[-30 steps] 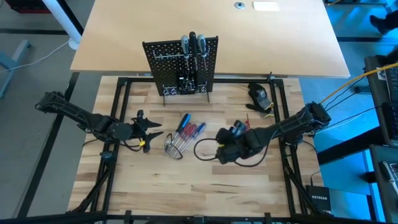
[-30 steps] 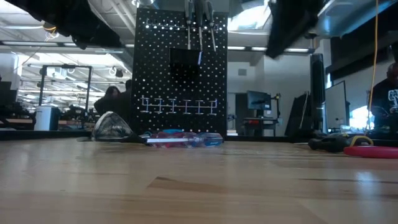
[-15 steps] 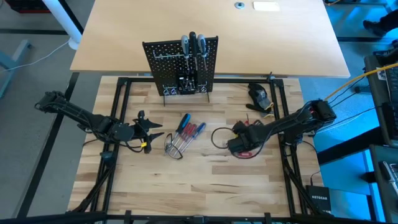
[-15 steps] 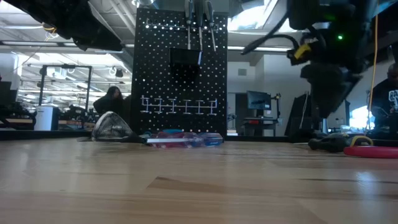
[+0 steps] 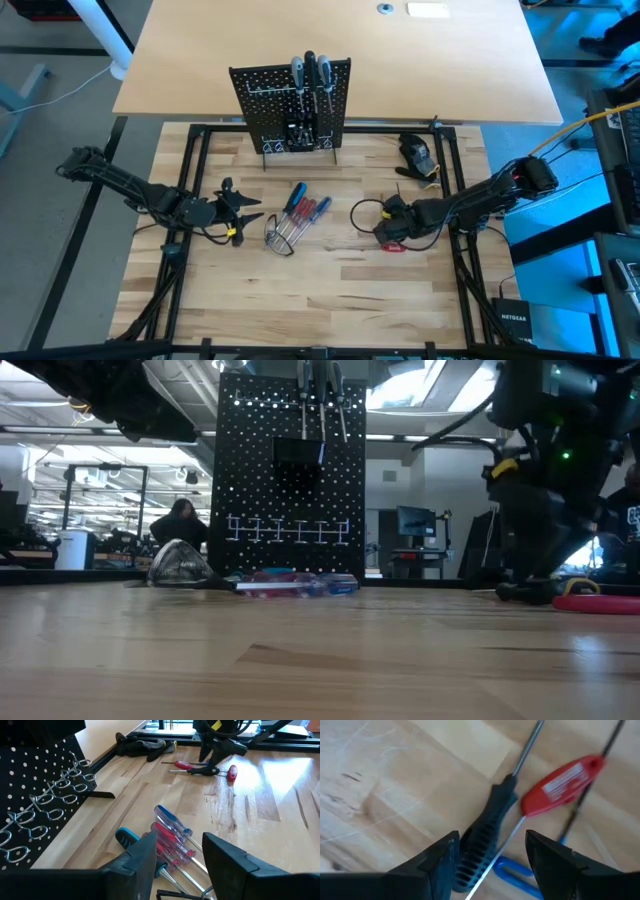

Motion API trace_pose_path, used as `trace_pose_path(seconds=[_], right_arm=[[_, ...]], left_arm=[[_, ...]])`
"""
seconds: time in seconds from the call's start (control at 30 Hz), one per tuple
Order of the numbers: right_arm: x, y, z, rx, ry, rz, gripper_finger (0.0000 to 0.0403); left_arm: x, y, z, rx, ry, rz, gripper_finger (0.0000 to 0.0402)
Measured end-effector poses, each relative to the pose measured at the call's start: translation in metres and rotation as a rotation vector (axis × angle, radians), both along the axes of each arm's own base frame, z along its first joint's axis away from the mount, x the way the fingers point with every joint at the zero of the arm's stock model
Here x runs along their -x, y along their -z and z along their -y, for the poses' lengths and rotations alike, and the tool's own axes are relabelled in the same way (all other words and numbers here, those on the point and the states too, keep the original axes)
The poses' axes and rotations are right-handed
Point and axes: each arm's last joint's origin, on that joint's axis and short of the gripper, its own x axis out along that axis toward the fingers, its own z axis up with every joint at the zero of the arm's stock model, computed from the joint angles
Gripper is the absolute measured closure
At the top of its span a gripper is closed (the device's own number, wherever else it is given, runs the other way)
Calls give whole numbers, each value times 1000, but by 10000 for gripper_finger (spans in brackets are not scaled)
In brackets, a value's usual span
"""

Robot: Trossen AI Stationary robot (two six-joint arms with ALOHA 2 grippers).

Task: Hang tools onto peg board
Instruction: Hang the black screwdriver on the peg board

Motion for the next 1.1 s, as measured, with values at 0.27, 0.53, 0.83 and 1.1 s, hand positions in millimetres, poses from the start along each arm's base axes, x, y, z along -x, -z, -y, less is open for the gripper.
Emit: trace_pose_path(seconds=[0.27, 0.53, 0.83, 1.1], right_arm=[[4, 12, 1, -10, 41, 40, 175], [10, 20, 2, -24, 56, 31, 175], [10, 20, 3, -18, 34, 22, 195], [10, 20, 3, 1, -7, 10, 275]], left_arm=[[0, 0, 0, 0, 0, 0, 253], [0, 0, 0, 0, 0, 0, 253], [0, 0, 0, 1, 0, 4, 253], [0, 0, 0, 1, 0, 4, 253]])
